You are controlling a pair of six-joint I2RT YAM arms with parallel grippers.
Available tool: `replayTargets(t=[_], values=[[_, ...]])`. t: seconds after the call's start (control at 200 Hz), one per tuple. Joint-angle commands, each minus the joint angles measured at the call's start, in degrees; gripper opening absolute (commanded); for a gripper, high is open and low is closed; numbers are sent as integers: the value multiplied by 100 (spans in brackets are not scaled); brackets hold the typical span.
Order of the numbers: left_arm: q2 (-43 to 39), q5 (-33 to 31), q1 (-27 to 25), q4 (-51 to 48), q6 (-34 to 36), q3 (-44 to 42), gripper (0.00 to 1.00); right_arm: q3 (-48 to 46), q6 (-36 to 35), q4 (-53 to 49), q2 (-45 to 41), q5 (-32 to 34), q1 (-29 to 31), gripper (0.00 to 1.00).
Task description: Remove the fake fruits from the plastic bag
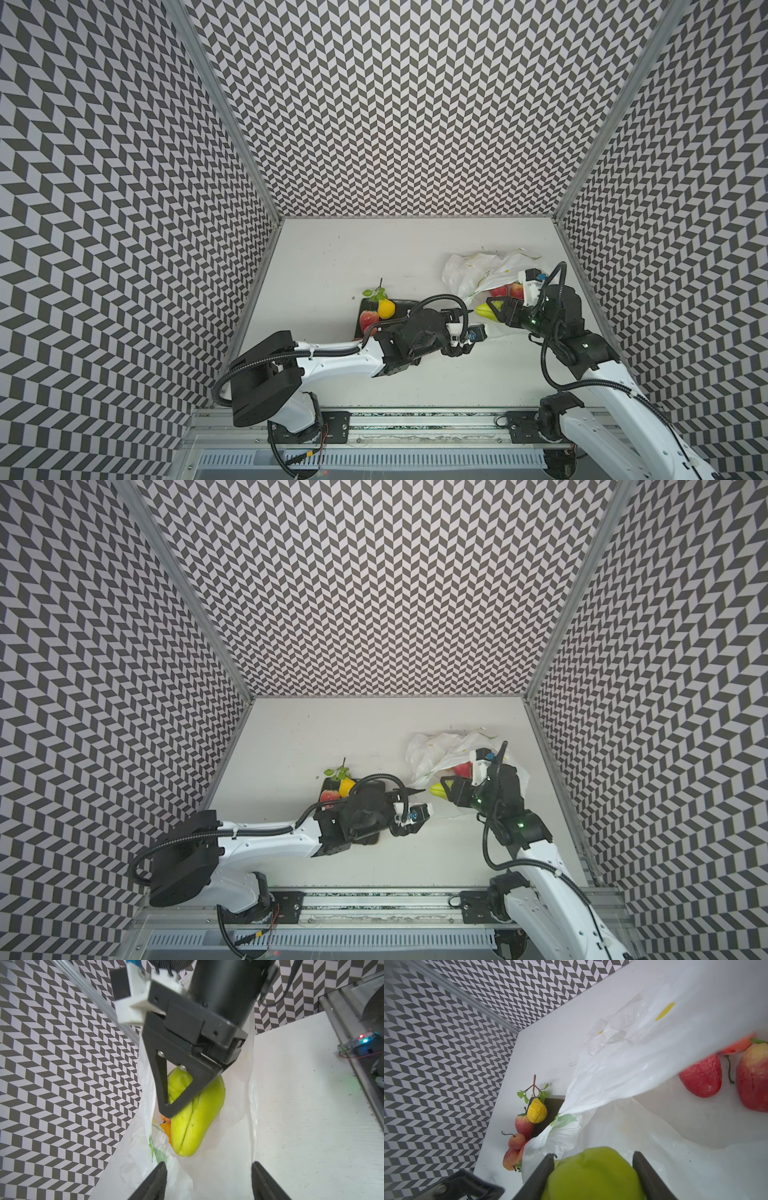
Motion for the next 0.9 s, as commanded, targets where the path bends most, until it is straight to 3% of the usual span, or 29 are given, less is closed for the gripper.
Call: replayTargets(t=[0.0,0.36,0.616,0.896], values=[[289,-113,-19,163,359,345,65,66,-218,-46,-109,-296,-29,49],[697,-425,-14,52,-81,859,64,136,-331,-231,-188,-431,-28,49],[744,179,212,21,-548,804,62,188,-357,-253,-266,-497,-27,49],[897,251,307,-155,-782,959,61,235,-317,-222,-262,-638,-27,49]])
